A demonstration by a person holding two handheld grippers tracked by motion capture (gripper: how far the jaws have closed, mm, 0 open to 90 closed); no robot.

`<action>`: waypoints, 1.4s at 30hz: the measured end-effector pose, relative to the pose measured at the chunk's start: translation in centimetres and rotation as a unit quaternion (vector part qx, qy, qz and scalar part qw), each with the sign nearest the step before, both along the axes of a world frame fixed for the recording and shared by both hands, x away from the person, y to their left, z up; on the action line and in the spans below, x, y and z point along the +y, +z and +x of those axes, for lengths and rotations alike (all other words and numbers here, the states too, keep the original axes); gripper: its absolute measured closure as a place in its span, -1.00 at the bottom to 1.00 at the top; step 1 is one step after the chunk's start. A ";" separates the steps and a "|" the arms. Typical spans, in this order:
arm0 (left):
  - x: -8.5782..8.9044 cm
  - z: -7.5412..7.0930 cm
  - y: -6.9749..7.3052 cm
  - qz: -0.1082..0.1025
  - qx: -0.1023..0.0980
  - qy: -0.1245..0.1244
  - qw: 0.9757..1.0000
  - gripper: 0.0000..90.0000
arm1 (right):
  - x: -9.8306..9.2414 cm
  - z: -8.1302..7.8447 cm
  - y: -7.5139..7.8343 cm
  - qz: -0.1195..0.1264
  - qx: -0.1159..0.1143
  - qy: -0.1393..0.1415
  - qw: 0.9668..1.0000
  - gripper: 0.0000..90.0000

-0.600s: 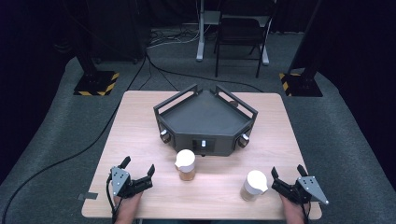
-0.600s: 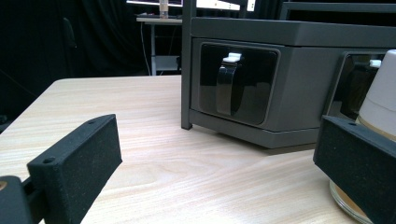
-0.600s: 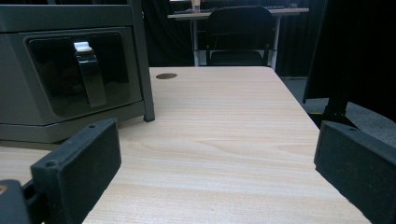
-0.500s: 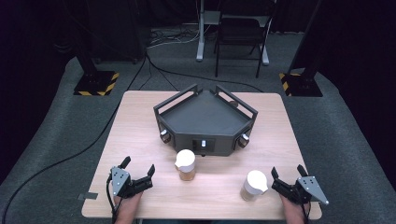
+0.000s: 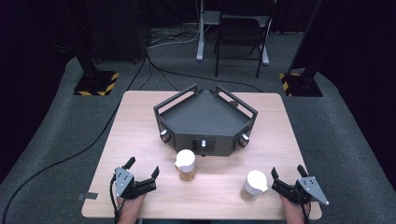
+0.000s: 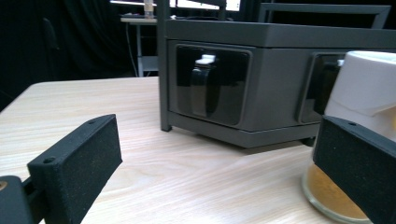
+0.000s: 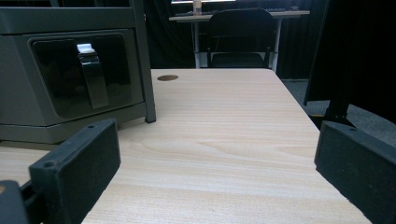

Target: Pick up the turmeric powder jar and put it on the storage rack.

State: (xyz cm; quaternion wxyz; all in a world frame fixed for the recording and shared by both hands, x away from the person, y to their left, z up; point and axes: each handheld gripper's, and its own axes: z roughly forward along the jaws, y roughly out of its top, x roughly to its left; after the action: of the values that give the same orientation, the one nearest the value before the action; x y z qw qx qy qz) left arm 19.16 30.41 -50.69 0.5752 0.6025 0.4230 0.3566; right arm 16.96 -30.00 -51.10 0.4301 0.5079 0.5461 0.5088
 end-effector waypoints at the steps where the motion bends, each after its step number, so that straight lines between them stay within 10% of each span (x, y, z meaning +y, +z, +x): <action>1: -0.1 0.0 0.1 0.003 -0.001 -0.004 1.000 -0.98 | 0.0 0.0 0.0 0.000 0.000 0.000 1.000 -1.00; 42: -2.4 -0.5 1.1 0.024 -0.019 -0.105 0.994 -0.98 | 0.0 0.0 0.0 -0.004 -0.002 0.003 1.000 -1.00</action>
State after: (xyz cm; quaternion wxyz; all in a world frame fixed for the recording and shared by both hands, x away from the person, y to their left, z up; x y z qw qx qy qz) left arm 18.69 28.04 -49.54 0.6025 0.6504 0.3376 0.3163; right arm 16.93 -30.00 -51.14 0.4316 0.5040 0.5485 0.5088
